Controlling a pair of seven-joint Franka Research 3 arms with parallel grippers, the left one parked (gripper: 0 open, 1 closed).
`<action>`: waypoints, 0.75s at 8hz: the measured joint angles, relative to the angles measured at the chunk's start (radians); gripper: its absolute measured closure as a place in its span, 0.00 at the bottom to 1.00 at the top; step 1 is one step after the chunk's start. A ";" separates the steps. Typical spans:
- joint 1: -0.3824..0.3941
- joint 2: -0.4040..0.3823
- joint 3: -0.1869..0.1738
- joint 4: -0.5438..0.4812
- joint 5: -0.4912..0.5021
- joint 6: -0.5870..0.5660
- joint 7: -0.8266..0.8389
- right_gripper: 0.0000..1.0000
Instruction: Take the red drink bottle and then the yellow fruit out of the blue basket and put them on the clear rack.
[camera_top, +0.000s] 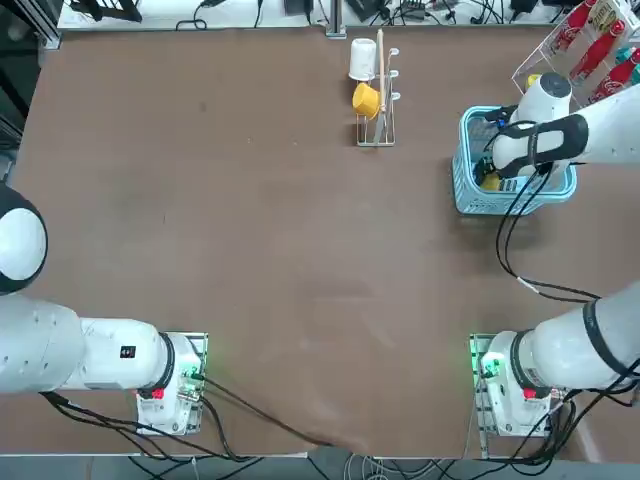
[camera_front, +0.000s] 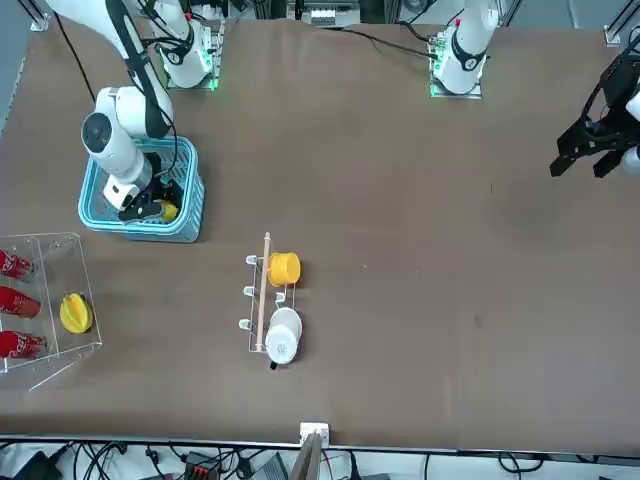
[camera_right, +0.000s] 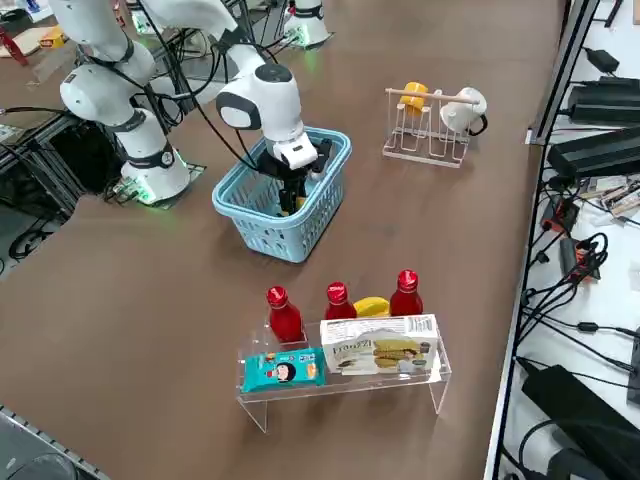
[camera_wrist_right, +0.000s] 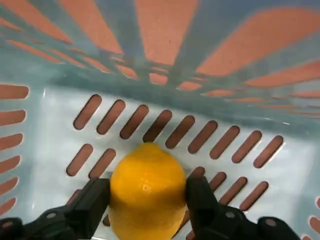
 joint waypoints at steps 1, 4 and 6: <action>0.000 0.000 0.000 0.001 0.000 0.000 0.000 0.13; -0.001 -0.027 0.000 0.017 0.000 -0.031 0.000 0.13; -0.001 -0.110 -0.003 0.060 0.000 -0.166 0.000 0.13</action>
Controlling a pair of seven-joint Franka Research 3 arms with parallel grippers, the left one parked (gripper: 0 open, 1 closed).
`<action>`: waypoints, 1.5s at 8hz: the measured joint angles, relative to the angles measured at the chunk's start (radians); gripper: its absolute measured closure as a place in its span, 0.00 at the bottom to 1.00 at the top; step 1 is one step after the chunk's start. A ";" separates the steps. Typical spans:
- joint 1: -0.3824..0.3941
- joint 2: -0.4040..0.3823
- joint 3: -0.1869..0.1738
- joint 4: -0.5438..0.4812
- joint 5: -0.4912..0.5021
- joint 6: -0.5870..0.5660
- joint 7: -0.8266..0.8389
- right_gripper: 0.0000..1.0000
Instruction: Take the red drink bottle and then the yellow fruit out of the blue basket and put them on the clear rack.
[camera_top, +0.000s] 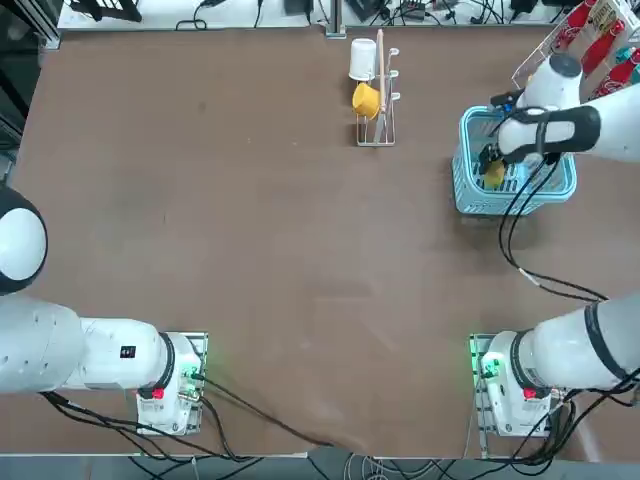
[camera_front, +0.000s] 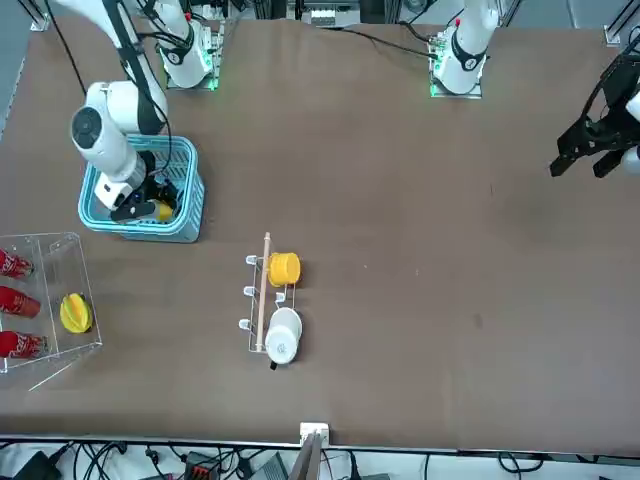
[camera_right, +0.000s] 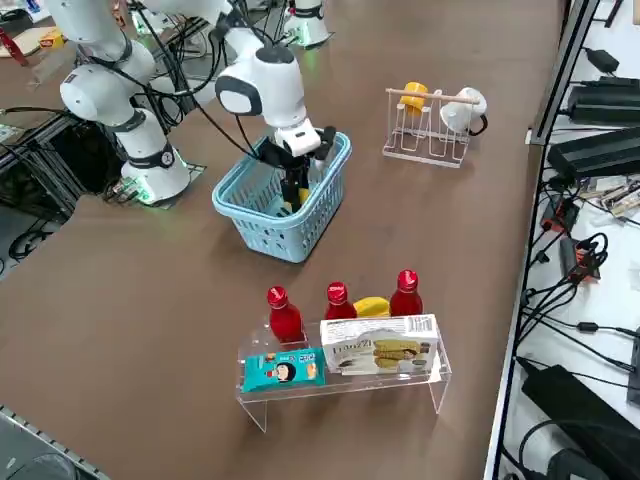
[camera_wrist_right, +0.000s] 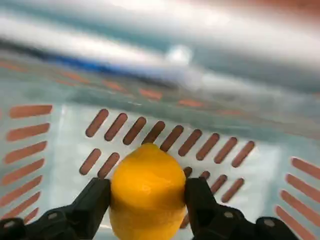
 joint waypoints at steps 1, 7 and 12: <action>0.000 -0.054 -0.002 0.029 0.000 -0.095 0.000 0.13; -0.067 -0.159 -0.012 0.398 -0.071 -0.628 -0.047 0.14; -0.166 0.180 -0.017 0.693 -0.156 -0.527 -0.307 0.14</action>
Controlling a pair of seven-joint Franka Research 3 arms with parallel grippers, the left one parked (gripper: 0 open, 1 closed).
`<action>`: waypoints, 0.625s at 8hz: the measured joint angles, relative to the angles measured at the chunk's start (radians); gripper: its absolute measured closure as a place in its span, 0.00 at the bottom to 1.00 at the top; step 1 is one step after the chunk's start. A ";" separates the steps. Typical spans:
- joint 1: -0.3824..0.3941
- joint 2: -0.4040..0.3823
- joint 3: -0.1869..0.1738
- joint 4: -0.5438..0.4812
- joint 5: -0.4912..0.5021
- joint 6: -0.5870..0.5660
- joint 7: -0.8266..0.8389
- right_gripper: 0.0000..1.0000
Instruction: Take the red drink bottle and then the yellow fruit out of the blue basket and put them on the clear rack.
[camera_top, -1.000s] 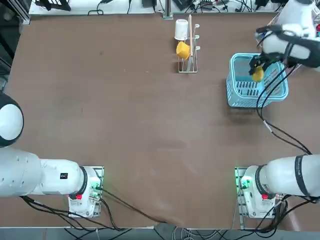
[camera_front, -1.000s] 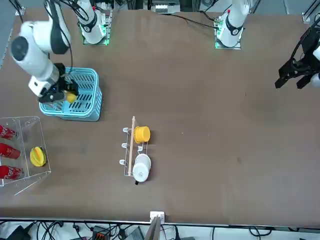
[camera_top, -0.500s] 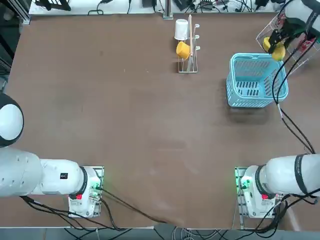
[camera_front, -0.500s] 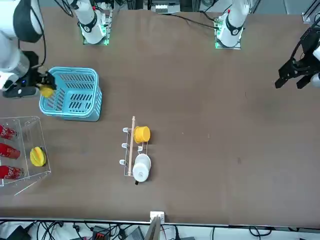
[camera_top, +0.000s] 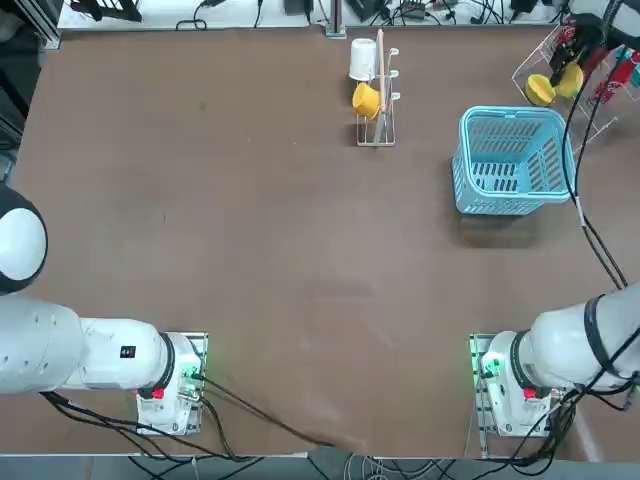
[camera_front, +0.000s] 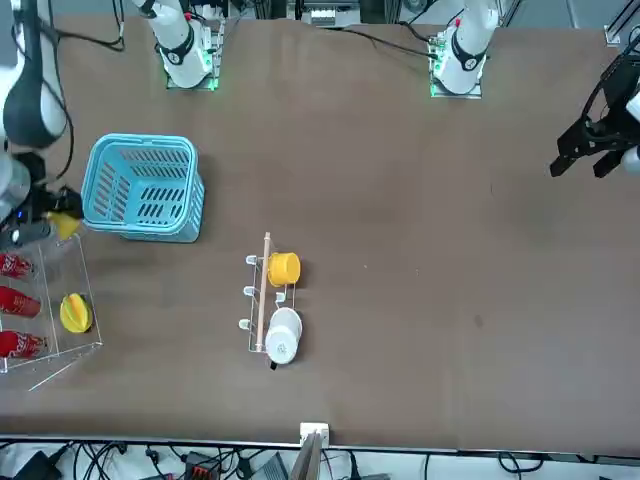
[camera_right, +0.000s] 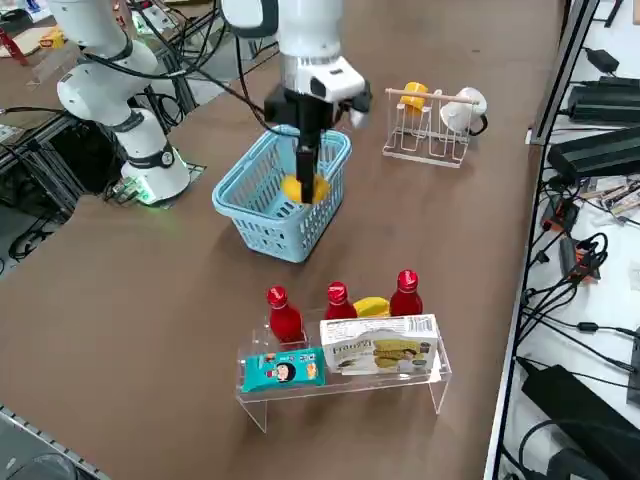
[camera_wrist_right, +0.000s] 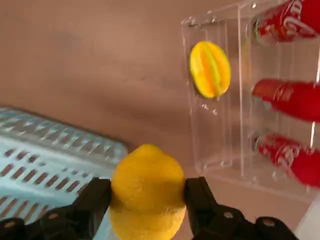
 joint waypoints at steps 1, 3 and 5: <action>-0.008 0.050 0.000 0.009 -0.005 0.039 -0.031 0.14; -0.009 0.112 0.001 0.015 -0.095 0.086 -0.069 0.14; -0.022 0.165 0.000 0.017 -0.185 0.143 -0.075 0.14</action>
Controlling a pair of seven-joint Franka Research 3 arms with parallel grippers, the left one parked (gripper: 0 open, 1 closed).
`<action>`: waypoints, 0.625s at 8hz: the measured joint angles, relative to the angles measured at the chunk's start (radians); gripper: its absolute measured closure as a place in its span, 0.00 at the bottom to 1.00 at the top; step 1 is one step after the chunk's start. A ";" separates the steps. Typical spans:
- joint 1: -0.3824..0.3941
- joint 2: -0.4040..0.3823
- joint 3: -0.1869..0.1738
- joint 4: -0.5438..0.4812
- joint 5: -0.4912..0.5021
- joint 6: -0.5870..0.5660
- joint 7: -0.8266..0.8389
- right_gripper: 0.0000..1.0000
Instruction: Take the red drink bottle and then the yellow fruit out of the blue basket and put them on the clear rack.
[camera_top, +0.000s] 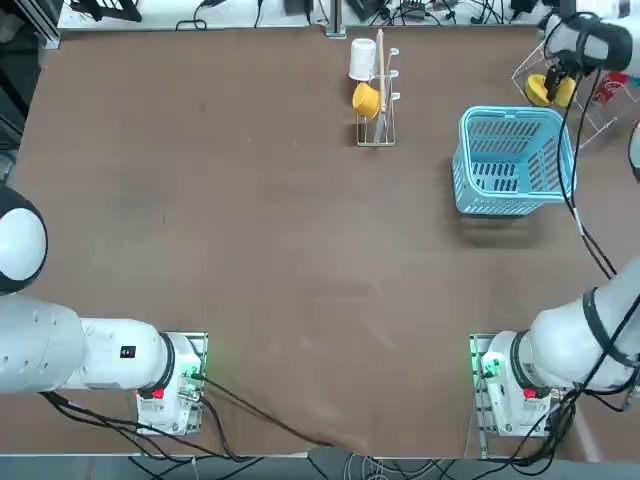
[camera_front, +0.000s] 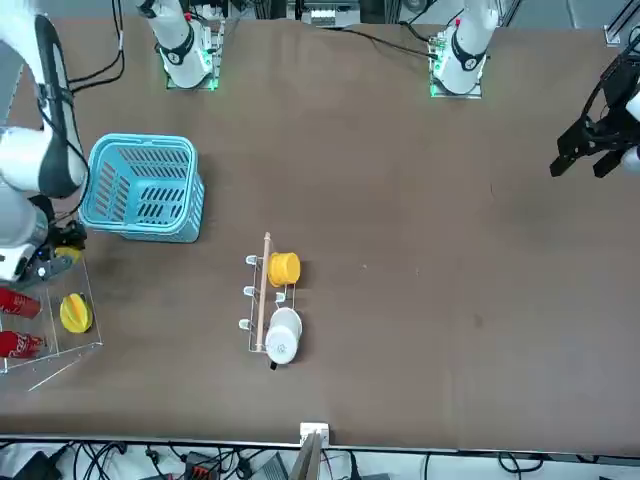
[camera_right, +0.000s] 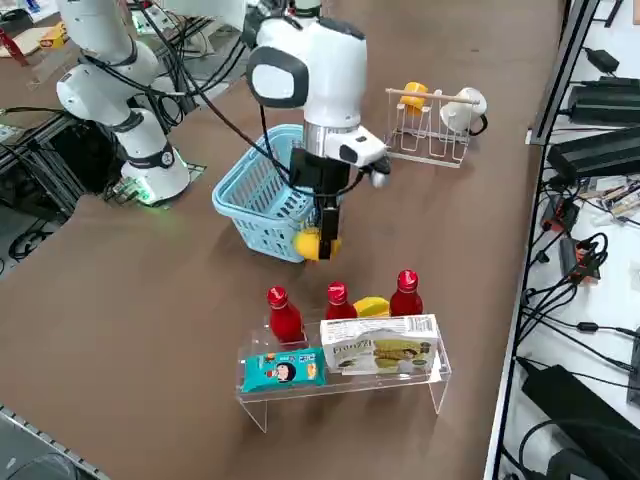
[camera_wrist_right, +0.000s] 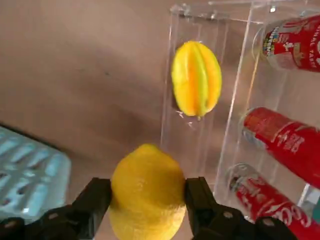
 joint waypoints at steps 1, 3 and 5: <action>-0.007 0.025 0.000 0.001 -0.025 0.020 -0.001 0.14; -0.037 0.082 -0.002 0.003 -0.062 0.068 -0.001 0.14; -0.085 0.126 -0.002 0.005 -0.091 0.111 -0.006 0.14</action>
